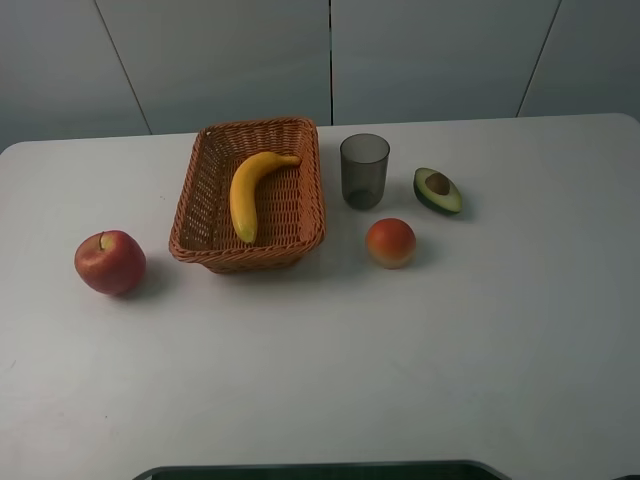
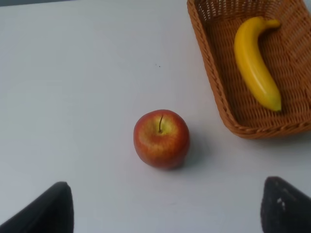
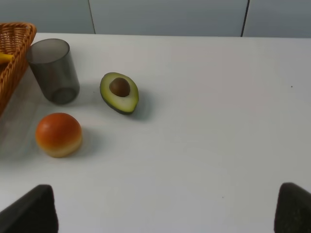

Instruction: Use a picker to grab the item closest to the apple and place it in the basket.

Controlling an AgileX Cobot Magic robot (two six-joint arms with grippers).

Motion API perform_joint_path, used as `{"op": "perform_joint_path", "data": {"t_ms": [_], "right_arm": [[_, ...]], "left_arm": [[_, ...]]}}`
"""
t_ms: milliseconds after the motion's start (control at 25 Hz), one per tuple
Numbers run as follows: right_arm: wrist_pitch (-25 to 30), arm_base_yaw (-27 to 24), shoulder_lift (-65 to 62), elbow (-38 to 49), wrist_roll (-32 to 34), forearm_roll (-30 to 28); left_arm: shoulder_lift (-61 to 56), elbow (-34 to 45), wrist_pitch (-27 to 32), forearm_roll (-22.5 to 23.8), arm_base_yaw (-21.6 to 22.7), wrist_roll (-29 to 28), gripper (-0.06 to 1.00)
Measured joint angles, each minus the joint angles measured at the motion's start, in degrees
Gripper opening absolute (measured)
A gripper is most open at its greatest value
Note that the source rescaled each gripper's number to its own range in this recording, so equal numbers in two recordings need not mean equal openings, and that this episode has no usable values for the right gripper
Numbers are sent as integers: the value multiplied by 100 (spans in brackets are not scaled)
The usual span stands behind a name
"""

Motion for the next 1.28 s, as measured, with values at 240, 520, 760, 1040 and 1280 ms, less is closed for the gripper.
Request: {"op": "perform_joint_path", "data": {"t_ms": [240, 520, 760, 1040, 1280], "right_arm": [[0, 0, 0, 0, 0, 0], [0, 0, 0, 0, 0, 0], [0, 0, 0, 0, 8, 0], [0, 0, 0, 0, 8, 0], [0, 0, 0, 0, 8, 0]], "left_arm": [[-1102, 536, 54, -21, 0, 4, 99], [-2112, 1023, 79, 10, 0, 13, 99], [-2307, 1092, 276, 192, 0, 60, 99], [-2339, 1153, 254, 192, 0, 137, 99], [-2339, 1153, 254, 192, 0, 137, 99]]}}
